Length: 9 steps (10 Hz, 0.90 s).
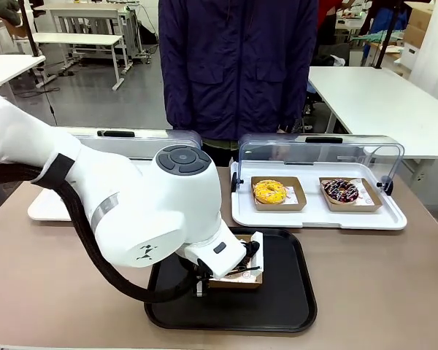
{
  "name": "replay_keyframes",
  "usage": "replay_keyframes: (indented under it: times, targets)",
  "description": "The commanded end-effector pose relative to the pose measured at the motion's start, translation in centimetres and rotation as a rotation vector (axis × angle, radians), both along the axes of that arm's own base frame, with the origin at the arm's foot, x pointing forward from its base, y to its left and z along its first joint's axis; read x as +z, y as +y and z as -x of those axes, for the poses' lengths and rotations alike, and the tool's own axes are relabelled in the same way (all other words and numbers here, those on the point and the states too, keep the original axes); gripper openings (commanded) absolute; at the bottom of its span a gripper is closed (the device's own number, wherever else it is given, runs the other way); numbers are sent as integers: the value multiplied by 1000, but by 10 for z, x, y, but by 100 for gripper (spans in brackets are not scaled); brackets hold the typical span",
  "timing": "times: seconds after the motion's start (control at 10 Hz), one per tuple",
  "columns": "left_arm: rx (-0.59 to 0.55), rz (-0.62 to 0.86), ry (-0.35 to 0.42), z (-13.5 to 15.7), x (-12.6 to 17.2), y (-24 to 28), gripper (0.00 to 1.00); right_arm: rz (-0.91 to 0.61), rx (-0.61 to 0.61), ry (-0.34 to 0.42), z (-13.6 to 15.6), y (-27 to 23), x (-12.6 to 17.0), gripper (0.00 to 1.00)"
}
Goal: Move the second donut from the left to the tray.
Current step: Pick up the Paper togo box containing the Donut indicated by the person and place it on the Handle tray.
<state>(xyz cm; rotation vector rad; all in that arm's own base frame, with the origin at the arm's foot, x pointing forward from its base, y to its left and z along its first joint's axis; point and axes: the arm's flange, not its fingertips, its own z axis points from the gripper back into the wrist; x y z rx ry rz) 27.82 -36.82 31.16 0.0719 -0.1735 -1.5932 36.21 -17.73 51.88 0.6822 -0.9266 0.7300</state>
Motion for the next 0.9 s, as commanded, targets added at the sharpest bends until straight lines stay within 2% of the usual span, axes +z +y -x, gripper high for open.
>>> replay_keyframes:
  times: [0.0,0.1,0.2,0.3,0.4,0.8]
  targets:
    - [3,-32,-31,-3,-1,-4,59,-15,7,-40,-3,0,2,100]
    - [10,-29,-37,-3,3,-3,59,-15,7,-40,-3,0,2,100]
    - [19,-29,-39,-2,9,0,100,-15,7,-40,-3,0,2,100]
    - [28,-22,-50,-2,19,4,62,-15,7,-40,-3,0,2,100]
    - [35,-11,-56,-2,30,10,100,-15,7,-40,-3,0,2,100]
    - [38,25,-80,-2,65,27,100,-15,7,-40,-3,0,2,100]
